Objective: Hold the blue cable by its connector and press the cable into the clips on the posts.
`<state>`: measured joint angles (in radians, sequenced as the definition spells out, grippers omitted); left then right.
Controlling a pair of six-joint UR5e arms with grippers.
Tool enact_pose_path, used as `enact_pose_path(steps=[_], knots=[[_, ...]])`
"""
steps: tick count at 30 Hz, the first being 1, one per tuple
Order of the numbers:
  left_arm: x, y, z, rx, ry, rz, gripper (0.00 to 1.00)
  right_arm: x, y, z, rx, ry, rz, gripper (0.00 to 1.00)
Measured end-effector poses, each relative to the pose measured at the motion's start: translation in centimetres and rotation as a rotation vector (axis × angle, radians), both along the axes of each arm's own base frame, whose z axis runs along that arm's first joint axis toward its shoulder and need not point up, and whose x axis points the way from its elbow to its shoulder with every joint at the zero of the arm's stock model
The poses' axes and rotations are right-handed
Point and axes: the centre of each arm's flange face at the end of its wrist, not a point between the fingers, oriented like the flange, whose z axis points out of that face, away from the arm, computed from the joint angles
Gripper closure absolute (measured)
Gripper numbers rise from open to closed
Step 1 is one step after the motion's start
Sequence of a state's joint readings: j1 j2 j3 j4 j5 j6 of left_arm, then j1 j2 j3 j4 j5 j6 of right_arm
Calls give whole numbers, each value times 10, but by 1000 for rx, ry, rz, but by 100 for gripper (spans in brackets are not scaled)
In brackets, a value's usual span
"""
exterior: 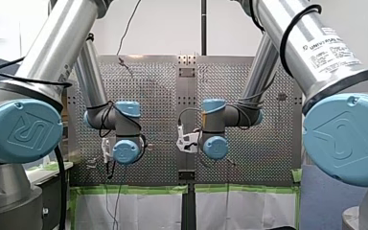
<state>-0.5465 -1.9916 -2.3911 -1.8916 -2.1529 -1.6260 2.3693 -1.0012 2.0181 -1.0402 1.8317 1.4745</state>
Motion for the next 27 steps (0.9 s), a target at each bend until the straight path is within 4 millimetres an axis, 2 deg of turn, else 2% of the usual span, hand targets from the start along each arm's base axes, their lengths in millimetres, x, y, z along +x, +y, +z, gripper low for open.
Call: enact_pose_path(steps=[14,19,27], knots=[[-3,4,-5,7,12,5,100,4,3,-2,1,3,7,100],[-8,9,-20,30,50,9,100,12,17,-22,23,29,36,100],[-13,12,-38,55,91,9,100,8,26,-60,72,82,44,100]])
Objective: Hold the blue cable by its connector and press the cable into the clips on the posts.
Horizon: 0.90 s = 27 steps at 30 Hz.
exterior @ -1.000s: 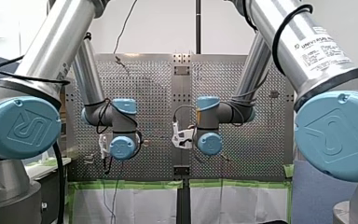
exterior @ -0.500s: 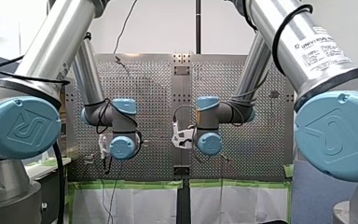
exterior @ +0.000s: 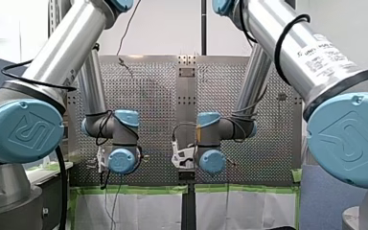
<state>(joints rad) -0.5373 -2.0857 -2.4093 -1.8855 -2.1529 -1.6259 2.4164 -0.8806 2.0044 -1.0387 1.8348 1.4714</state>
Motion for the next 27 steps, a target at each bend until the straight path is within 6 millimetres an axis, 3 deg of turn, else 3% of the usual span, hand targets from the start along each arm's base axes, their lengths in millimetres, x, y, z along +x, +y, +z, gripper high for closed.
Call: enact_pose_path(steps=[6,27], knots=[[0,0,-1,1,2,0,100,-3,3,-15,19,21,0,100],[0,0,-1,1,2,0,100,-3,3,-16,21,23,0,100]])
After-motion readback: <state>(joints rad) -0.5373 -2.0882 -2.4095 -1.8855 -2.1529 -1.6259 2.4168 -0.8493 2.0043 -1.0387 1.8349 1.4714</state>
